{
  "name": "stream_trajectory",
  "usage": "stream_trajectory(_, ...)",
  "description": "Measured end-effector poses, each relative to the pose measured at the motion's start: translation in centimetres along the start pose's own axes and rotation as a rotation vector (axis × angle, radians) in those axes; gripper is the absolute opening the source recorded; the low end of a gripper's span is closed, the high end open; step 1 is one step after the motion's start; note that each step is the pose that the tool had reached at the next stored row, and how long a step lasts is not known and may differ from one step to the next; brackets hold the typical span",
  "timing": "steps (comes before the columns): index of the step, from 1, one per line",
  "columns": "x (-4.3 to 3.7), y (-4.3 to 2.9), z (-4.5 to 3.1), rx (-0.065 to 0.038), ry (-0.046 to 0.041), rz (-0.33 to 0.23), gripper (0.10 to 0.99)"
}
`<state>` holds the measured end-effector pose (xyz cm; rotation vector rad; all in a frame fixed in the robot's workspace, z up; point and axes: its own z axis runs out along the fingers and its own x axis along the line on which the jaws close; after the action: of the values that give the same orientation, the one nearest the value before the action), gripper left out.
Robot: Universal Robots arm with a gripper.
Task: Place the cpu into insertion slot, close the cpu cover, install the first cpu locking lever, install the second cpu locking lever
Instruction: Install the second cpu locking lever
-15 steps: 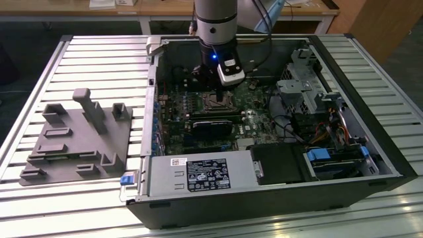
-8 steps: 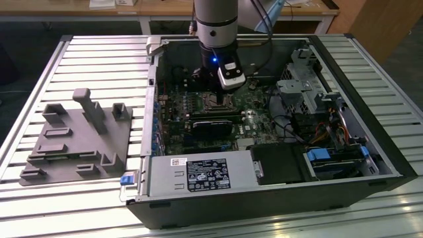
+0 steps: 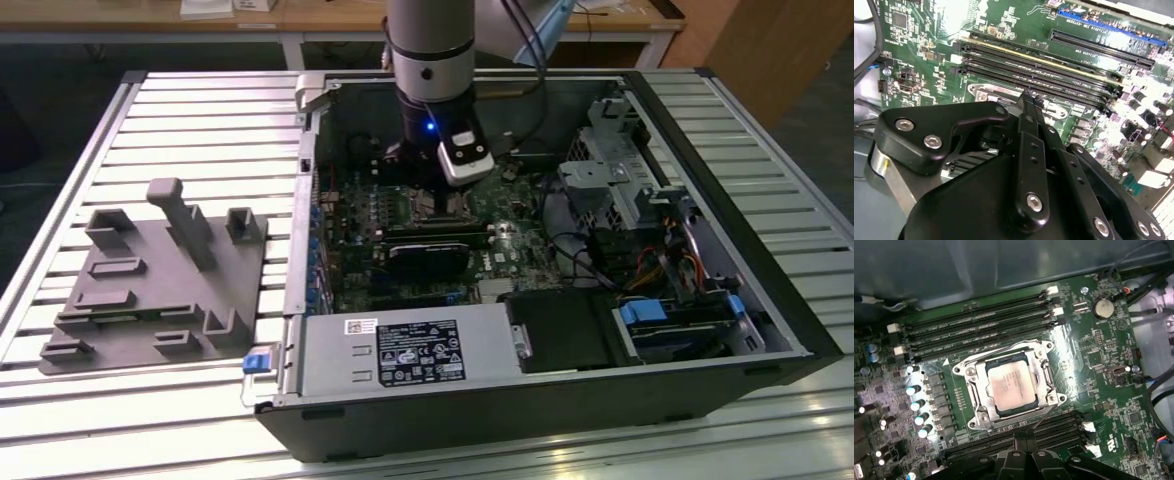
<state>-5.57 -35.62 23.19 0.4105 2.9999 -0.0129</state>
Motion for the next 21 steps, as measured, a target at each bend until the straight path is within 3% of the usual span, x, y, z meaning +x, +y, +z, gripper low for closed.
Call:
stream_trajectory(10,0.75,-0.9,0.64,-0.01,0.0016,-0.043,0.106)
stream_trajectory(12,0.84,-1.05,0.73,-0.018,0.0038,-0.047,0.106)
stream_trajectory(17,1.0,-1.37,0.87,-0.052,0.0121,-0.052,0.106)
stream_trajectory(21,1.0,-1.38,0.88,-0.055,0.0128,-0.054,0.106)
